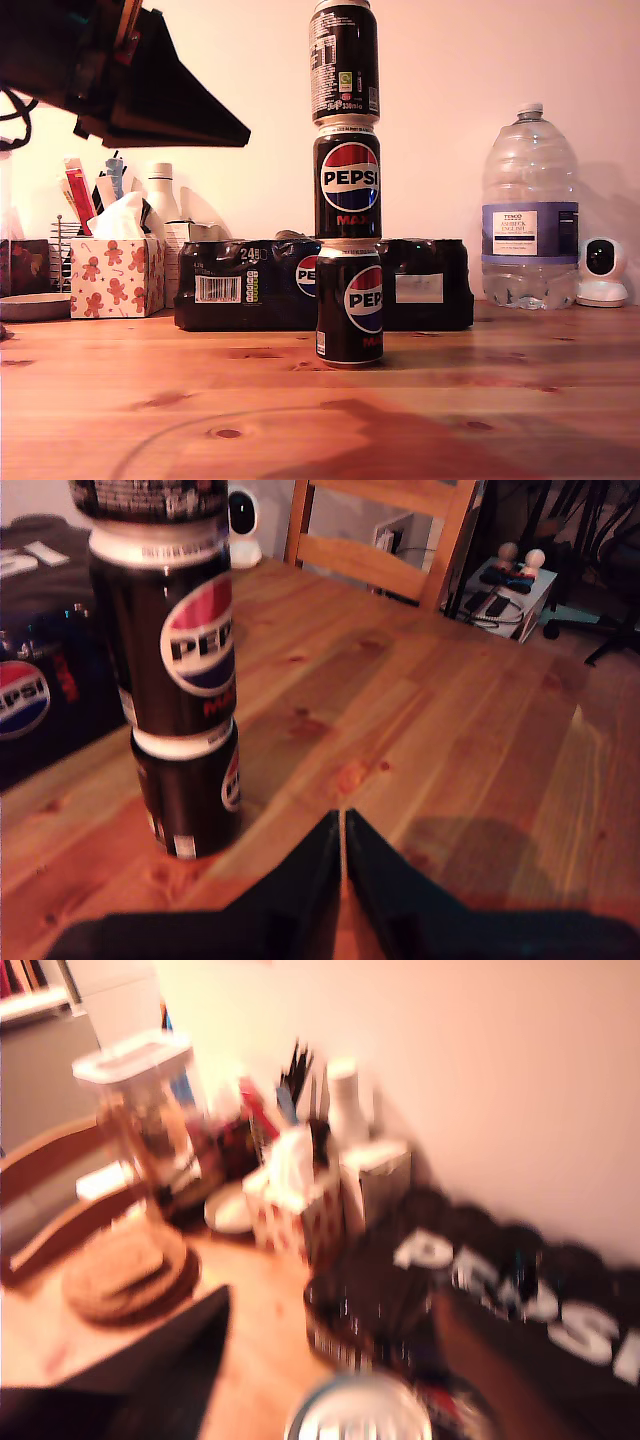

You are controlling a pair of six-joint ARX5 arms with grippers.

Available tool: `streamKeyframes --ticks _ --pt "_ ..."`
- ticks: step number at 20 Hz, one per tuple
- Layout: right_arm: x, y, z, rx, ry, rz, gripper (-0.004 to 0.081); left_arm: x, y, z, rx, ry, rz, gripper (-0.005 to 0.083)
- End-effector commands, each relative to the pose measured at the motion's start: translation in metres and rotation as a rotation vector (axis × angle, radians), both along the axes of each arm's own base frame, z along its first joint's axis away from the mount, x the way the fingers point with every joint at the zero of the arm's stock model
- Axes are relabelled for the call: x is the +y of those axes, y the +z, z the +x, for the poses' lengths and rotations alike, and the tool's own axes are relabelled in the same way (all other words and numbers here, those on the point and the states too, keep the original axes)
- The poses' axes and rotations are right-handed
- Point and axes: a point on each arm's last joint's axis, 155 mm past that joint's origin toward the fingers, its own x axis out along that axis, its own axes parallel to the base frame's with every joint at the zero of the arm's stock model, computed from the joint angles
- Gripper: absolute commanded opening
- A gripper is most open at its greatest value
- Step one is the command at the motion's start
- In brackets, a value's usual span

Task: Stack up the Pepsi cans on top of each other

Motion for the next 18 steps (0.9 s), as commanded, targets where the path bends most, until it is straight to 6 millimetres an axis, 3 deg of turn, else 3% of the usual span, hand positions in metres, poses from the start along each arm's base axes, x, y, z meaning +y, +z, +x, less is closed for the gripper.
streamKeyframes --ticks 1,4,5,13,18 --pt "0.005 -0.004 0.000 0.009 0.010 -0.006 0.0080 -0.004 0.027 0.004 -0.057 -0.005 -0.034 0.0004" --pt "0.006 0.002 0.001 -0.013 0.009 0.007 0.0050 -0.007 0.045 0.007 -0.087 -0.005 -0.053 0.0004" --pt "0.006 0.002 0.002 -0.014 0.009 0.008 -0.0016 -0.007 0.050 0.008 -0.092 -0.004 -0.060 0.0004" --pt "-0.009 -0.022 -0.009 0.041 0.001 -0.116 -0.0011 0.003 0.058 0.024 -0.117 0.071 -0.062 0.0001" --pt "-0.025 -0.004 -0.019 0.012 -0.017 -0.106 -0.0011 0.017 0.064 0.032 -0.130 0.115 -0.068 0.0001"
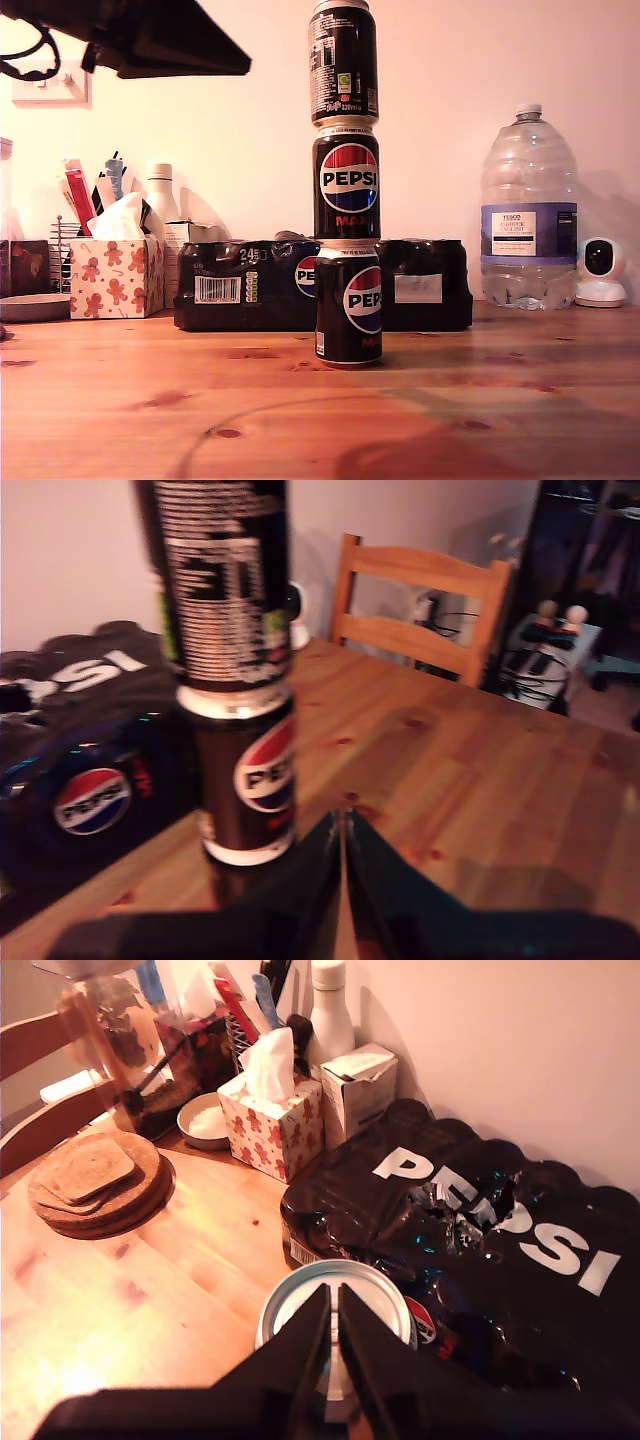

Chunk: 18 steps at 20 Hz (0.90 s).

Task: Stack up the Pepsi cans on top of each other

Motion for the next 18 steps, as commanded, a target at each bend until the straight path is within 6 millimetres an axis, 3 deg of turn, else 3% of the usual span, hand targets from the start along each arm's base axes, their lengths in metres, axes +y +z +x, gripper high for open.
streamKeyframes --ticks 1,5,11,18 --pt "-0.015 0.022 -0.010 -0.043 -0.019 0.016 -0.0012 0.007 0.010 0.002 -0.024 0.022 -0.015 0.0001" --pt "-0.038 0.016 -0.014 -0.032 -0.059 0.007 -0.0012 0.020 0.010 0.012 -0.021 0.065 -0.013 0.0001" --pt "-0.063 -0.012 -0.021 -0.069 -0.106 0.030 -0.0012 0.040 0.005 0.026 -0.006 0.129 -0.004 0.0001" --pt "-0.096 -0.076 -0.022 -0.095 -0.189 0.076 -0.0012 0.066 -0.002 0.038 0.021 0.209 0.010 0.0001"
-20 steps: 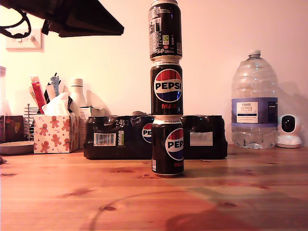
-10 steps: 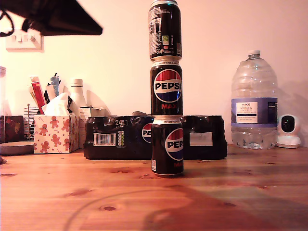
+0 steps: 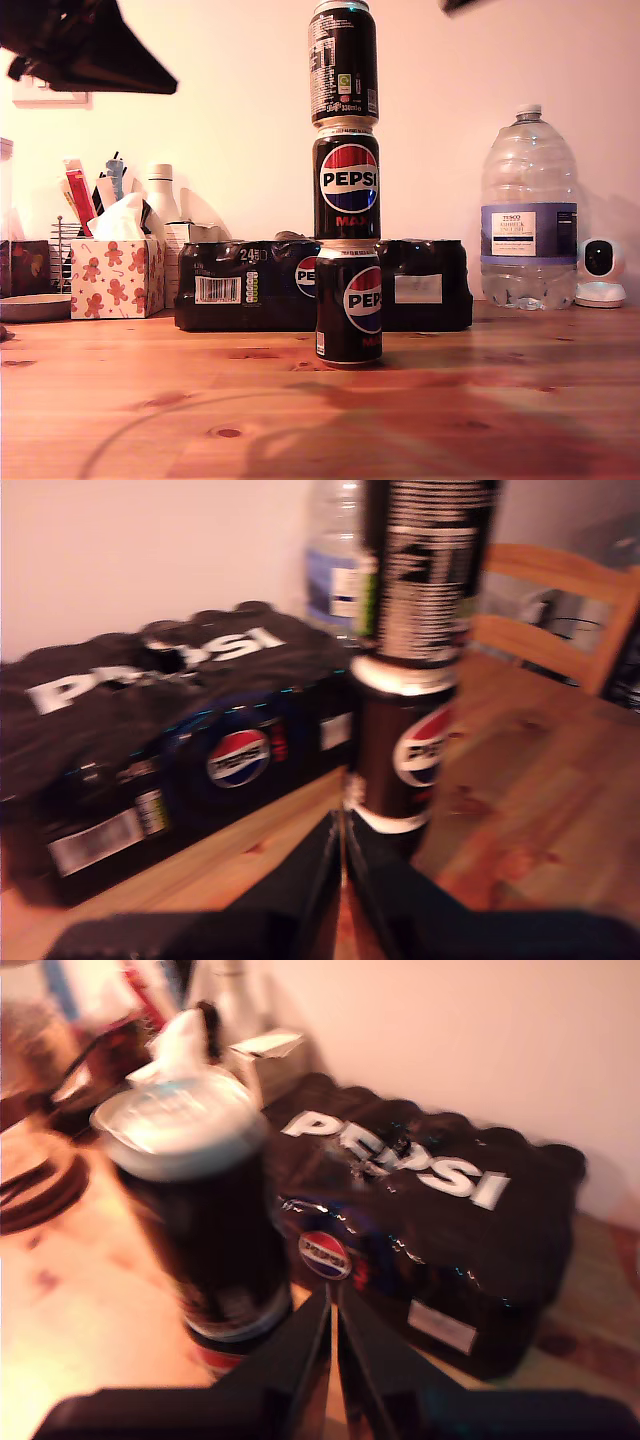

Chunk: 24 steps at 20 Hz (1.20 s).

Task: Stack up the Pepsi cans on top of each other

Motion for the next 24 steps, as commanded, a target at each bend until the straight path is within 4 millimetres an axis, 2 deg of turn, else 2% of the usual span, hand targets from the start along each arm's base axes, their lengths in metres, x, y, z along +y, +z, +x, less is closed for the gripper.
streamKeyframes --ticks 1,7,10,13,17,24 --pt "-0.008 -0.017 0.001 -0.005 -0.020 0.018 -0.0012 0.006 0.001 0.000 -0.007 0.016 -0.004 0.0001" --pt "-0.031 -0.079 0.002 0.014 -0.042 0.082 -0.0012 0.023 -0.016 -0.001 0.034 0.062 0.011 0.0001" --pt "-0.040 -0.100 -0.004 0.027 -0.052 0.110 -0.0012 0.036 -0.032 -0.008 0.048 0.109 0.022 -0.0002" --pt "-0.048 -0.111 -0.015 0.014 -0.061 0.138 -0.0012 0.050 -0.047 -0.018 0.046 0.158 0.032 -0.0012" --pt "-0.055 -0.120 -0.041 -0.016 -0.064 0.161 -0.0012 0.062 -0.053 -0.034 0.040 0.213 -0.018 -0.0012" --pt "-0.069 -0.113 -0.082 -0.059 -0.103 0.207 -0.0012 0.078 -0.064 -0.062 0.054 0.278 -0.064 -0.0020"
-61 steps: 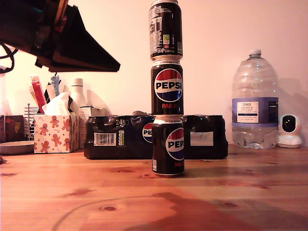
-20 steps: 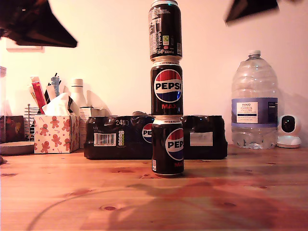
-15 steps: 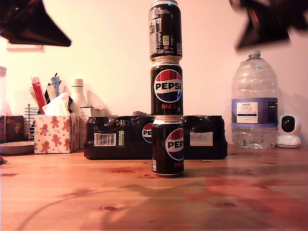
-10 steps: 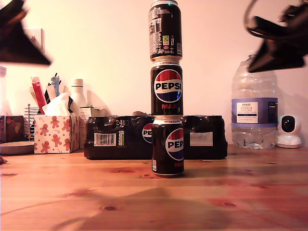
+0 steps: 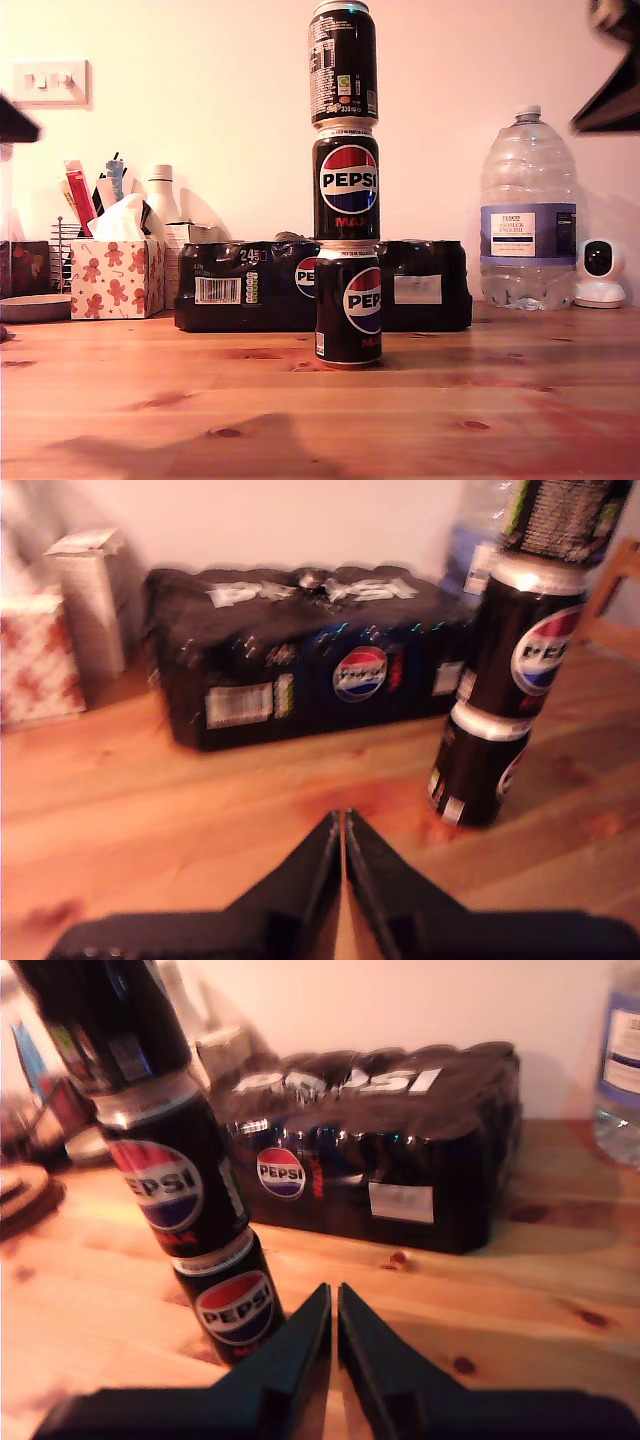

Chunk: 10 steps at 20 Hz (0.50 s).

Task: Stack up the Pepsi cans on top of each other

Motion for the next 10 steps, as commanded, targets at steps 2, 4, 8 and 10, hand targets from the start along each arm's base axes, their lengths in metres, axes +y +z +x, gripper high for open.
streamKeyframes --ticks 2,4,8,10 --pt "-0.005 -0.003 -0.014 0.007 -0.008 -0.012 -0.0012 0.001 -0.006 -0.011 0.005 -0.004 0.004 -0.0020" --pt "-0.007 0.003 -0.025 -0.018 -0.006 -0.020 -0.0012 0.000 -0.001 -0.018 -0.009 -0.014 -0.001 -0.0020" --pt "-0.011 0.018 -0.044 -0.075 -0.004 -0.008 -0.0012 -0.005 0.008 -0.027 -0.045 -0.043 -0.011 -0.0020" --pt "-0.011 0.021 -0.051 -0.077 0.002 0.022 -0.0012 -0.008 0.010 -0.031 -0.046 -0.057 -0.029 -0.0019"
